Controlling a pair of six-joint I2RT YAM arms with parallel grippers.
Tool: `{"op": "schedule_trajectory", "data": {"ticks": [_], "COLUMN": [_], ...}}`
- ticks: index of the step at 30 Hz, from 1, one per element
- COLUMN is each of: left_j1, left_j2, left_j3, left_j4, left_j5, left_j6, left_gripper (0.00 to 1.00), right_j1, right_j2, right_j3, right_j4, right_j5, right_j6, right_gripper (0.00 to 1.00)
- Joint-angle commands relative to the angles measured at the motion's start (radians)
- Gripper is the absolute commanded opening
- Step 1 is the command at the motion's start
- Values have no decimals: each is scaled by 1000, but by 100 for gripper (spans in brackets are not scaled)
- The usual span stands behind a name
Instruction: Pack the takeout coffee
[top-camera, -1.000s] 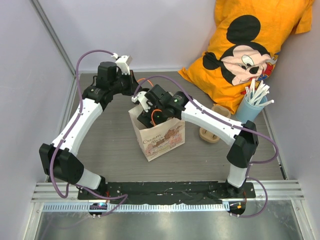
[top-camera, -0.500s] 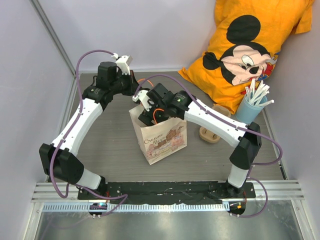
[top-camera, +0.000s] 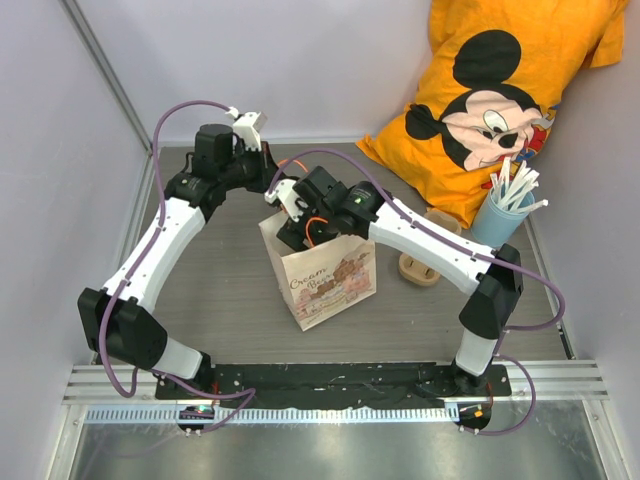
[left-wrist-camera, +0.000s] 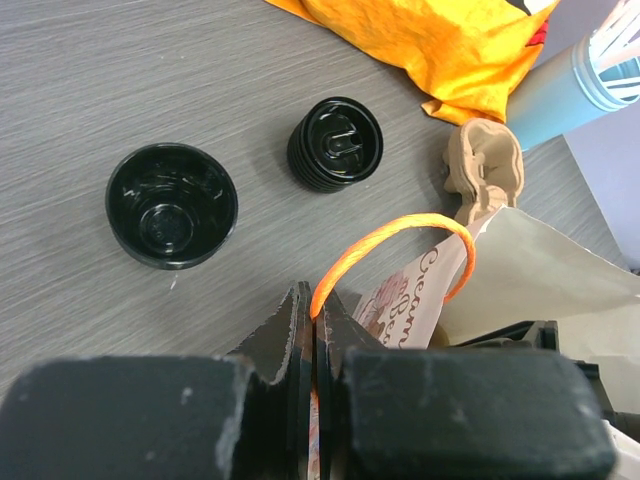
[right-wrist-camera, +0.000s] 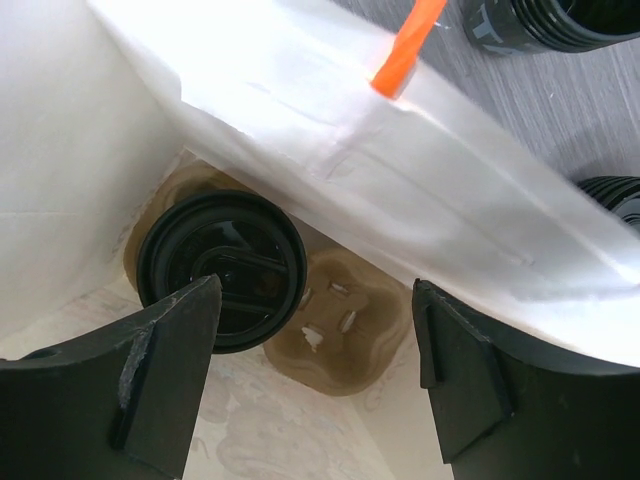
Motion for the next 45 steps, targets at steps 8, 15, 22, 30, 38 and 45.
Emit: {"op": "schedule_trajectory", "data": {"ticks": [8,15,22,30,38,45], "left_j1": [-4,-2,-4,-2,-4,-4], "left_j2": [-44,-46,-43,-44,-43,-46], "left_j3": [-2,-2,0,3,0,1], "left_j4": [68,68,70,70,71,71], "left_j5": [43,53,59,73,79,84], "left_j6": [3,6,6,4,6,6], "left_gripper": [0,0,0,0,0,10], "right_j1": [2,2,2,2,2,2], "right_j2": [-44,-72,-116,-148,-184,-243], "right_j3": [-32,-60,-57,-46,-17,9], "right_j4": [87,133,156,171,171,118], "right_j5": [104,170,184,204,227,125], "right_j6": [-56,-89,-106,-132,-158,-197], "right_gripper": [82,83,83,84,85,85]}}
